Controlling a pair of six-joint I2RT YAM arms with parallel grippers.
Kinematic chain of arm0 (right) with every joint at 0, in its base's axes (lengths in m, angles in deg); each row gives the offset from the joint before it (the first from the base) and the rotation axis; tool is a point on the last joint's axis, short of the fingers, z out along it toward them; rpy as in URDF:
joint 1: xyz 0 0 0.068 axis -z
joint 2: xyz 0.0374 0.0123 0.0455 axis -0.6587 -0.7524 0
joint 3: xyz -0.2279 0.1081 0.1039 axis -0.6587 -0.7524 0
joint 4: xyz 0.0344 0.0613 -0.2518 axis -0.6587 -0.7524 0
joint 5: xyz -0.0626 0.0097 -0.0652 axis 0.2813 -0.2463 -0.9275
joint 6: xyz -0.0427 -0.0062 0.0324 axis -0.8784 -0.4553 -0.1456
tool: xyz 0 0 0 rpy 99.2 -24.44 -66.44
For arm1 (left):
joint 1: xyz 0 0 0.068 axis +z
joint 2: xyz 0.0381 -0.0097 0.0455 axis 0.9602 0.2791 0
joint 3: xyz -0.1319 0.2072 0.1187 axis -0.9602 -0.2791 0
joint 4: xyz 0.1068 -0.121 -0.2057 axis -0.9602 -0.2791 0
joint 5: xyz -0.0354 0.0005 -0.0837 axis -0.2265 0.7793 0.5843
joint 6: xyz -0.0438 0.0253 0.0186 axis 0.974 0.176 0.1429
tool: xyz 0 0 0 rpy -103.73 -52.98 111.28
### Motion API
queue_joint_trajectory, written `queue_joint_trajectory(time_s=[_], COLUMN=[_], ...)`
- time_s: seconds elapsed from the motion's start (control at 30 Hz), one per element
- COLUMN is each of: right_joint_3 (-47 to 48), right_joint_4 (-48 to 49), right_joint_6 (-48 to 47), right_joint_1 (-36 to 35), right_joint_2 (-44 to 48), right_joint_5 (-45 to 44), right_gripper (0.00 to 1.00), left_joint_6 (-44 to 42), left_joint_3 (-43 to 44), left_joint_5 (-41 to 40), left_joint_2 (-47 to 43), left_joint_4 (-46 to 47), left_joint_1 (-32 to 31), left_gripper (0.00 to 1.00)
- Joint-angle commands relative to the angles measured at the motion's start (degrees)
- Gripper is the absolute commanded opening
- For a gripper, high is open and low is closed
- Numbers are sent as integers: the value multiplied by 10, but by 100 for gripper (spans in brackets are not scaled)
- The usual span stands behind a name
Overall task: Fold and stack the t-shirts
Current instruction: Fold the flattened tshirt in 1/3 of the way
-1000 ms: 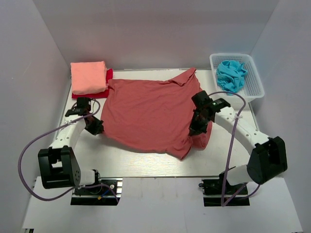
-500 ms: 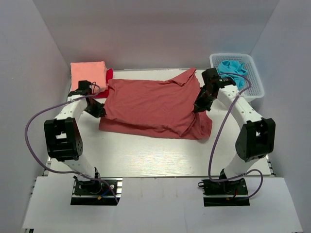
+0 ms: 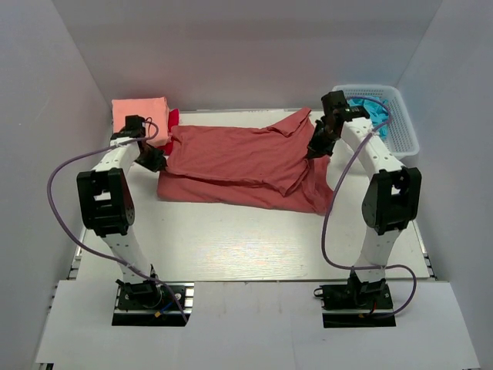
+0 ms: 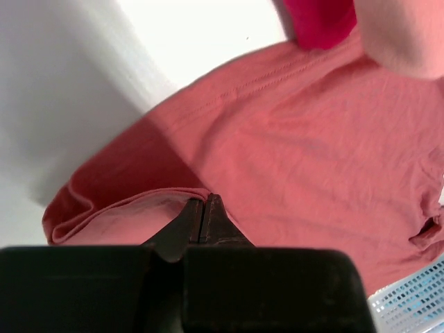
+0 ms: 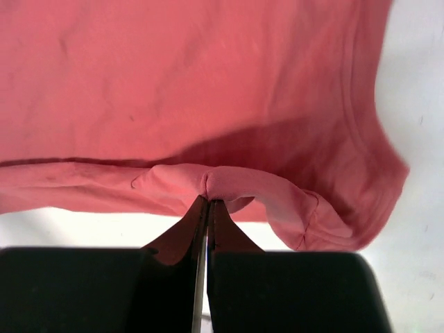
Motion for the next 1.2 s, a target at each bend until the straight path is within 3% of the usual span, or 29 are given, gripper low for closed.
queue_joint_trajectory(time_s=[0.0,0.2,0.27,0.3,0.33,0.37,0.43,0.47,0.57,0.73,0.87,1.07,1.17], right_joint_3=[65,122,161,171,181,180,172,183,180,-50,-217,-262,-258], right_joint_4=[17,17,7,4,12,23,76,77,67,136,166,174,191], right_joint_6=[-63,-148,-169,-172,-172,-181,-189,-197,-217,-246,-300,-335,-342], right_joint_1=[8,11,14,15,15,15,15,13,8,11,7,10,10], right_joint_2=[-30,-105,-123,-150,-153,-156,-159,-158,-119,45,120,108,83], right_joint_5=[-24,-56,-62,-69,-87,-91,-94,-89,-75,-81,-63,-75,-61], right_gripper=[0,0,14,19,29,49,61,71,75,75,73,73,63], left_joint_6=[3,-8,-8,-14,-14,-14,-14,-19,-31,-70,-92,-104,-104], left_joint_3=[27,54,69,75,84,89,107,112,123,56,-4,-37,-32], left_joint_5=[-7,-1,4,4,4,-3,-12,-18,-42,-39,-9,69,57], left_joint_2=[11,46,64,70,70,78,84,84,63,-11,-41,-9,27], left_joint_4=[10,15,15,15,15,15,7,7,-15,-21,29,93,87], left_joint_1=[4,-1,-1,-1,-1,-1,-1,-1,-1,-13,-20,-60,-67], left_gripper=[0,0,10,22,40,77,100,100,100,100,100,100,100])
